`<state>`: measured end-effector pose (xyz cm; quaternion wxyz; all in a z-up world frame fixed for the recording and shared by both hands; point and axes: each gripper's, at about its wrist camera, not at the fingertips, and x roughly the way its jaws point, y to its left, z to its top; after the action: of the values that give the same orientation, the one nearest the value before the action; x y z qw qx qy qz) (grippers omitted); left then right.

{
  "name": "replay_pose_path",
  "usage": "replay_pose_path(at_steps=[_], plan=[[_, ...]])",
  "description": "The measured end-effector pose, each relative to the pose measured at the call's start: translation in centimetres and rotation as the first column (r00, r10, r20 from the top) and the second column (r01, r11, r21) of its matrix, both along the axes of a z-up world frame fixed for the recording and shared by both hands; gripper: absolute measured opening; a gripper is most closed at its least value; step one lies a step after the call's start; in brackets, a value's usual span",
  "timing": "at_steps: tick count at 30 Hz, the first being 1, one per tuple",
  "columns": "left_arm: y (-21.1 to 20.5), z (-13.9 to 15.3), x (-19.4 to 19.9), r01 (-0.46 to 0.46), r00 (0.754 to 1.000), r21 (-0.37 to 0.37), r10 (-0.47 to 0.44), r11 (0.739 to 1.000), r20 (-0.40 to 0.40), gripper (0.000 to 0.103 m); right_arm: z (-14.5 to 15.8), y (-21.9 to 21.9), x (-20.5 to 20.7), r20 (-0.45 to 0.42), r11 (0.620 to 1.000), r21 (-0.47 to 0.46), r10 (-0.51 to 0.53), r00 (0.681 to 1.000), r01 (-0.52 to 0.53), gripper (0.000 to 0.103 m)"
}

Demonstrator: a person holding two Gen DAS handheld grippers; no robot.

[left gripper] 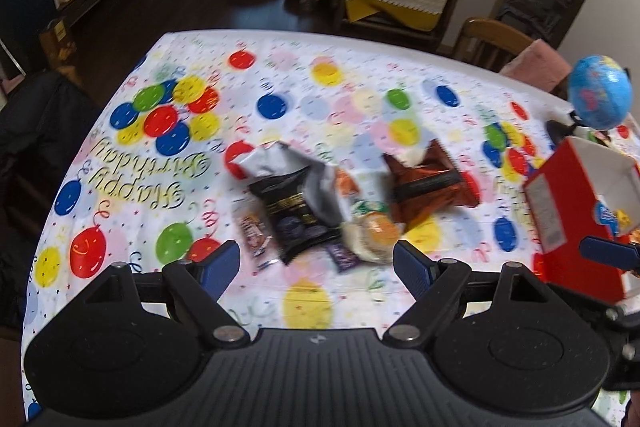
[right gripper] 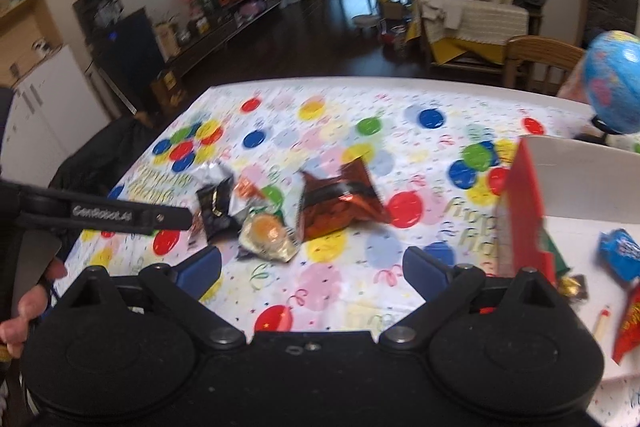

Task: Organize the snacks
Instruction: 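Withdraw both tools from the box back over the snack pile, then grasp the black packet with the left tool while the right tool grasps the clear bun packet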

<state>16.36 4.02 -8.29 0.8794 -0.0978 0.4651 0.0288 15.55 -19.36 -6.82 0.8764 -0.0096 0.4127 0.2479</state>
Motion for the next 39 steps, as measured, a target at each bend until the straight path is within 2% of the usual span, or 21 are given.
replay_pose_path(at_steps=[8, 13, 16, 19, 28, 32, 34, 36, 37, 39], plan=[[2.8, -3.1, 1.9, -0.071, 0.996, -0.002, 0.070, 0.998, -0.055, 0.084, -2.9, 3.7, 1.8, -0.037, 0.993, -0.052, 0.103, 0.994, -0.105, 0.087], [3.5, -4.6, 3.4, -0.089, 0.992, 0.011, 0.089, 0.996, -0.085, 0.084, -4.9, 5.1, 3.5, -0.066, 0.989, -0.070, 0.123, 0.990, -0.127, 0.082], [3.8, -5.2, 4.5, -0.098, 0.991, -0.006, 0.097, 0.995, -0.093, 0.084, -5.9, 5.9, 4.6, -0.087, 0.988, -0.066, 0.134, 0.987, -0.140, 0.079], [3.9, -5.7, 5.7, -0.089, 0.991, -0.011, 0.088, 0.996, -0.098, 0.084, -6.8, 6.9, 5.6, -0.095, 0.986, -0.067, 0.146, 0.985, -0.153, 0.077], [4.5, -7.7, 8.1, -0.031, 0.989, -0.103, 0.016, 0.994, -0.147, 0.084, -8.8, 9.2, 7.6, -0.142, 0.977, -0.053, 0.198, 0.970, -0.207, 0.076], [4.5, -8.1, 8.5, -0.023, 0.989, -0.112, 0.006, 0.993, -0.149, 0.083, -9.4, 9.5, 8.1, -0.161, 0.978, -0.039, 0.197, 0.967, -0.206, 0.075], [4.4, -8.1, 8.5, -0.014, 0.990, -0.110, -0.001, 0.994, -0.141, 0.078, -9.6, 9.7, 8.1, -0.167, 0.978, -0.037, 0.198, 0.966, -0.207, 0.070], [4.3, -8.0, 8.4, -0.011, 0.991, -0.102, -0.003, 0.995, -0.135, 0.067, -9.7, 9.8, 8.1, -0.164, 0.978, -0.042, 0.194, 0.967, -0.203, 0.065], [4.4, -7.9, 8.4, -0.012, 0.991, -0.100, -0.001, 0.995, -0.134, 0.065, -9.7, 9.7, 8.1, -0.163, 0.979, -0.045, 0.189, 0.968, -0.199, 0.061], [4.5, -7.8, 8.3, -0.012, 0.992, -0.101, -0.001, 0.995, -0.129, 0.054, -9.6, 9.5, 8.1, -0.166, 0.981, -0.031, 0.185, 0.969, -0.193, 0.060]])
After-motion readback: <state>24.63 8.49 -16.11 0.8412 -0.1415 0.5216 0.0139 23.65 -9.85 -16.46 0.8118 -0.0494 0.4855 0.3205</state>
